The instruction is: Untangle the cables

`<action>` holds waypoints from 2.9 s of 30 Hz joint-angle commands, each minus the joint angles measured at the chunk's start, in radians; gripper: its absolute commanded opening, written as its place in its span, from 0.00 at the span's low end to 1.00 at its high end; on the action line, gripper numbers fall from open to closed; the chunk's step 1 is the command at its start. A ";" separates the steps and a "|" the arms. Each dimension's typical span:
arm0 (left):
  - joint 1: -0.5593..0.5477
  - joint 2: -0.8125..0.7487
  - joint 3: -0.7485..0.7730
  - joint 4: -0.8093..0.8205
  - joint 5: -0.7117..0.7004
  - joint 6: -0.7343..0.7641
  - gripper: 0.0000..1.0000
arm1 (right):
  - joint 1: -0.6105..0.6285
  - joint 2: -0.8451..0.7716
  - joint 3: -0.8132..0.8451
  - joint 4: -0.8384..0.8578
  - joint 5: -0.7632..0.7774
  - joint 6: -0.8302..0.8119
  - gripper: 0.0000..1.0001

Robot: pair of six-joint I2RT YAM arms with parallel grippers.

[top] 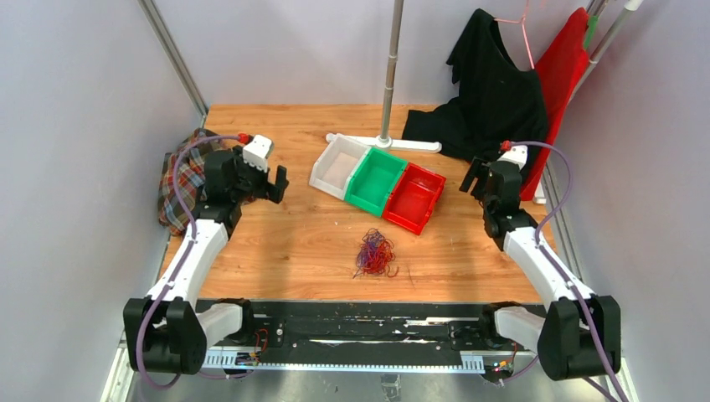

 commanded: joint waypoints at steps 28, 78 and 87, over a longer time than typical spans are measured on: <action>-0.703 0.422 0.372 -0.591 0.287 0.471 0.99 | 0.428 -0.418 -0.242 -0.412 -0.303 0.277 0.60; -0.787 0.249 0.473 -0.741 0.049 0.212 0.01 | 0.670 -0.387 -0.093 -0.256 -0.346 0.193 0.62; -0.784 0.169 0.542 -0.829 0.042 0.141 0.01 | 0.890 -0.292 -0.079 0.027 -0.244 0.111 0.64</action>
